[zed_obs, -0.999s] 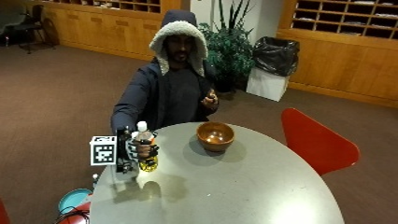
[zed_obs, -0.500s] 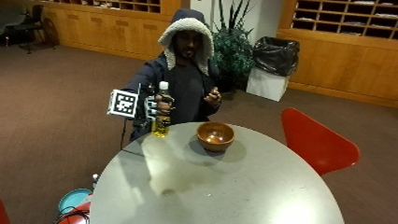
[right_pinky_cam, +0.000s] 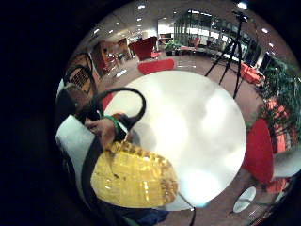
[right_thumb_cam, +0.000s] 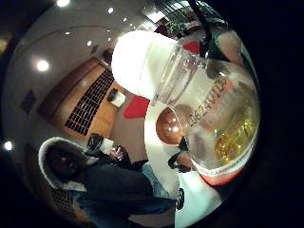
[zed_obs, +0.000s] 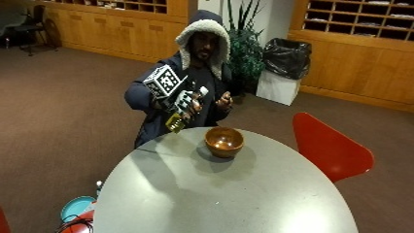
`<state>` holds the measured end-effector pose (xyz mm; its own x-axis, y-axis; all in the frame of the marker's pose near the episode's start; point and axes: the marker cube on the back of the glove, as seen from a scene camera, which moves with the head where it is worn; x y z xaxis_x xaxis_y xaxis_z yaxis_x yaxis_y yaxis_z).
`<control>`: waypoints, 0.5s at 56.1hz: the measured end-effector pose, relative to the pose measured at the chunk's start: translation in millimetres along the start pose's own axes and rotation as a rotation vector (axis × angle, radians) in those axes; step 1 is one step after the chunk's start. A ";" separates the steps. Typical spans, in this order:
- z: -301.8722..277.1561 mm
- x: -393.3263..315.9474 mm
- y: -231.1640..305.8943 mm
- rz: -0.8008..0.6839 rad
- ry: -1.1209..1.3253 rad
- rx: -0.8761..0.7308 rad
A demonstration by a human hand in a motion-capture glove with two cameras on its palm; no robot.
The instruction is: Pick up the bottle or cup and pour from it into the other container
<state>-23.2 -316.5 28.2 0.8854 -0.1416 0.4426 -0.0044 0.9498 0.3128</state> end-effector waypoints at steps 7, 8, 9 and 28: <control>12.4 -13.7 2.6 -0.148 0.068 -0.083; 14.7 -18.1 3.8 -0.143 0.074 -0.088; 16.6 -21.9 4.2 -0.139 0.080 -0.095; 52.3 -49.0 -6.6 -0.186 0.408 -0.272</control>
<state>-90.8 -330.4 48.4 0.9690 -0.2464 0.0201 0.2432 0.9646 0.1019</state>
